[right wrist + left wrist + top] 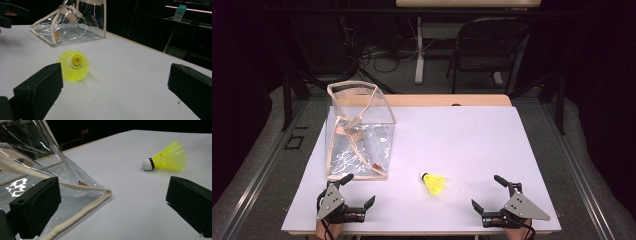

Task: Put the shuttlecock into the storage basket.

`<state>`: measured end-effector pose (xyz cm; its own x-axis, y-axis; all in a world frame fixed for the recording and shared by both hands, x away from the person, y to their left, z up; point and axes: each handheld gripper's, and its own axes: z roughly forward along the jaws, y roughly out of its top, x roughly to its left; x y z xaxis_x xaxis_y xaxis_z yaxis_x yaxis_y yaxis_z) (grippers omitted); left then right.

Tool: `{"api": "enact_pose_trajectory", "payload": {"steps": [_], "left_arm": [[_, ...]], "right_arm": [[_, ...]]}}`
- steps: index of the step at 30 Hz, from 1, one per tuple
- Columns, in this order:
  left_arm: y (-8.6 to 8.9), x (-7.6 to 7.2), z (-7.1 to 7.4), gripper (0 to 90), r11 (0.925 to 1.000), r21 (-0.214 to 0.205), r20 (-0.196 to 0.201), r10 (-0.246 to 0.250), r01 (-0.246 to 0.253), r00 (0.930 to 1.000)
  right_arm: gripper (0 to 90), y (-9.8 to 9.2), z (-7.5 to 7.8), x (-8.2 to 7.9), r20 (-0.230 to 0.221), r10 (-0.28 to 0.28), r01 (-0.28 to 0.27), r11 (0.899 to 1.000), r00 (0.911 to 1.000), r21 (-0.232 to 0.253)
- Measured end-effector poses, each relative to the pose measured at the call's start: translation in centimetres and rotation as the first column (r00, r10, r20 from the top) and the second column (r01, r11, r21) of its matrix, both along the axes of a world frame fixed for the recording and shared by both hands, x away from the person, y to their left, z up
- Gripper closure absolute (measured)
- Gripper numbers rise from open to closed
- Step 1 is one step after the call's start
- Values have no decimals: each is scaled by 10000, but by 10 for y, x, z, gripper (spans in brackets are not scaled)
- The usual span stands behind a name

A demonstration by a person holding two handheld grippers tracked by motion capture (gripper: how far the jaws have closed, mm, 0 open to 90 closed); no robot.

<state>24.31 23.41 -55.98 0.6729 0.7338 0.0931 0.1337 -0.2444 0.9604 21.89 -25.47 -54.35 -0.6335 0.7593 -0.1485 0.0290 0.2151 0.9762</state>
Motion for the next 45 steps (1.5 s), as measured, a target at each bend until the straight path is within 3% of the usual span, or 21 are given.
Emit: {"api": "enact_pose_trajectory", "payload": {"steps": [10, 16, 23, 45], "left_arm": [[-3, 0, 1, 1, 9997, 225, -338, 123, -116, 9994], [-4, 3, 3, 1, 9998, 126, -602, 186, -178, 9980], [-14, 4, 5, 1, 9993, 356, -892, -111, 144, 9960], [-30, 12, 12, 0, 9987, 414, -1423, -248, 310, 9895]], "right_arm": [[0, 2, -1, 1, -32, 86, -86, 9999, 10000, -72], [0, 4, -1, 2, -132, 62, -65, 9997, 9999, -220], [0, 5, 0, 1, -192, 61, -65, 9998, 9998, -206], [0, 5, -2, 3, -348, 130, -140, 9995, 9993, -295]]}}
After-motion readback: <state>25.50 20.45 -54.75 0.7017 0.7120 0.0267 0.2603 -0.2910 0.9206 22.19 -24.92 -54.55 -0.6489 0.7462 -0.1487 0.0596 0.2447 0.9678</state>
